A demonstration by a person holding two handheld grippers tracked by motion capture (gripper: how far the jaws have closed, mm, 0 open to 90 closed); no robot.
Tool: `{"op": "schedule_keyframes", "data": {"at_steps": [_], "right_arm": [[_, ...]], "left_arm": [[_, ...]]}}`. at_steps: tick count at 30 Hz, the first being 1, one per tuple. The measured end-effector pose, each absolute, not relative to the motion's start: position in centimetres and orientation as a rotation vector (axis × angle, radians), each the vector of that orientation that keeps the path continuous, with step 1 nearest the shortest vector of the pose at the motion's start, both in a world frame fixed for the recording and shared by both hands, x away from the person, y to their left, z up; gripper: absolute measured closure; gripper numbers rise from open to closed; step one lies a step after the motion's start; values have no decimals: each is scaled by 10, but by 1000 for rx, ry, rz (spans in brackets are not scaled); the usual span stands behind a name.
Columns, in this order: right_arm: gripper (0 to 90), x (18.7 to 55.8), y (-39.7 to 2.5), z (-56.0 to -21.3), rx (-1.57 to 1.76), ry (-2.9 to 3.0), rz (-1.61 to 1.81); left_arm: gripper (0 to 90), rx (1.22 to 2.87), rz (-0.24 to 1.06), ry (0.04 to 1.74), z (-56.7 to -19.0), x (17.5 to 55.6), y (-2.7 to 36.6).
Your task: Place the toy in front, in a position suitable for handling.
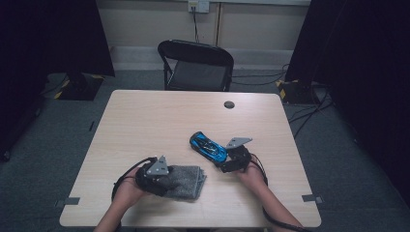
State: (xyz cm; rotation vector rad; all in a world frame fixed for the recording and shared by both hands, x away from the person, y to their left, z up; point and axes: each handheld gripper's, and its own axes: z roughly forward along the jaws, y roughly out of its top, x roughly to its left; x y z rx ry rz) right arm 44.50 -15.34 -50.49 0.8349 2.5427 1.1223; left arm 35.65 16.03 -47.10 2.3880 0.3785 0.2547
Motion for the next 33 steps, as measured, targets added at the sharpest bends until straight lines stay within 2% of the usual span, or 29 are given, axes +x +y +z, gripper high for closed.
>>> {"op": "schedule_keyframes", "data": {"at_steps": [5,8,10,12,17,21,26,33], "right_arm": [[226,445,-153,-505,836,2543,1123],[226,445,-153,-505,834,2542,1122],[226,445,-153,-505,837,2540,1122],[226,444,-153,-505,838,2539,1122],[226,444,-154,-505,840,2537,1122],[225,444,-154,-505,841,2537,1122],[225,445,-154,-505,842,2538,1123],[225,444,-154,-505,841,2538,1123]], "left_arm": [[299,2403,212,443,-483,361,152],[337,2396,206,472,-484,360,153],[398,2387,206,495,-484,359,153],[572,2391,215,506,-483,358,152],[713,2410,220,605,-478,356,146],[742,2355,111,816,-474,361,146],[750,2283,50,909,-469,366,155],[753,2206,63,968,-454,369,166]]}}
